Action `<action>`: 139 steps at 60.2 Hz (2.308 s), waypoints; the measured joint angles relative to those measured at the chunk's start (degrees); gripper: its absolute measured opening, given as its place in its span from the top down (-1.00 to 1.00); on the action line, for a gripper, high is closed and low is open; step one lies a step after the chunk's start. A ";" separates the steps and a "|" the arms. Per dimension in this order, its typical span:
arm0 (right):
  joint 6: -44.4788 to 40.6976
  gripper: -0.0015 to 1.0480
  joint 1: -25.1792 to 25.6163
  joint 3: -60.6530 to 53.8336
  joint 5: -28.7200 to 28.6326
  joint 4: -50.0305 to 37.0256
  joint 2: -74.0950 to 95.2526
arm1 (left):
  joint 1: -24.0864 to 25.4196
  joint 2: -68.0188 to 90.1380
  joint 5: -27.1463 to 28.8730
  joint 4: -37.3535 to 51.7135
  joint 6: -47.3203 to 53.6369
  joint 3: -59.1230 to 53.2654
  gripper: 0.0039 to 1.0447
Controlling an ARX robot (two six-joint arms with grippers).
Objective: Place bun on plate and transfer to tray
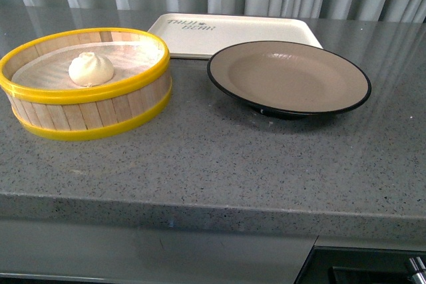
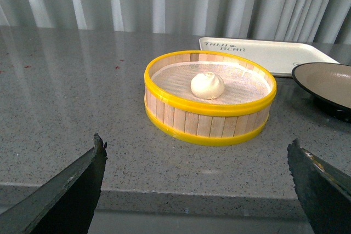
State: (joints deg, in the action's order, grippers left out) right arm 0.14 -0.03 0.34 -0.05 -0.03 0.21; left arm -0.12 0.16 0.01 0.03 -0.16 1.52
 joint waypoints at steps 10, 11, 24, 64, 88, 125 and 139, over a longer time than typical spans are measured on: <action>0.00 -0.84 0.00 0.00 0.00 0.00 0.00 | 0.02 0.00 0.00 0.00 0.00 0.00 -0.88; 0.00 -0.84 0.00 0.00 0.00 0.00 0.00 | 0.02 0.00 0.00 0.00 0.00 0.00 -0.88; 0.00 -0.84 0.00 0.00 0.00 0.00 0.00 | 0.00 0.00 0.00 0.00 0.02 0.00 -0.88; 0.00 -0.84 0.00 0.00 -0.02 0.00 0.00 | -4.39 17.90 11.17 0.26 -15.69 5.88 -0.88; 0.00 -0.84 0.00 0.00 -0.02 0.00 0.00 | -12.92 57.09 3.04 22.10 -14.93 27.78 -0.88; 0.00 -0.84 0.00 0.00 -0.02 0.00 0.00 | -14.38 97.98 7.37 13.42 3.37 64.65 -0.88; 0.00 -0.84 0.00 0.00 -0.02 0.00 0.00 | -12.11 101.66 10.99 9.64 3.34 70.14 -0.88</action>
State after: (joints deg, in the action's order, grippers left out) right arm 0.14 -0.03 0.34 -0.08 -0.03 0.21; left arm -12.23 101.82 11.00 9.67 3.18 71.66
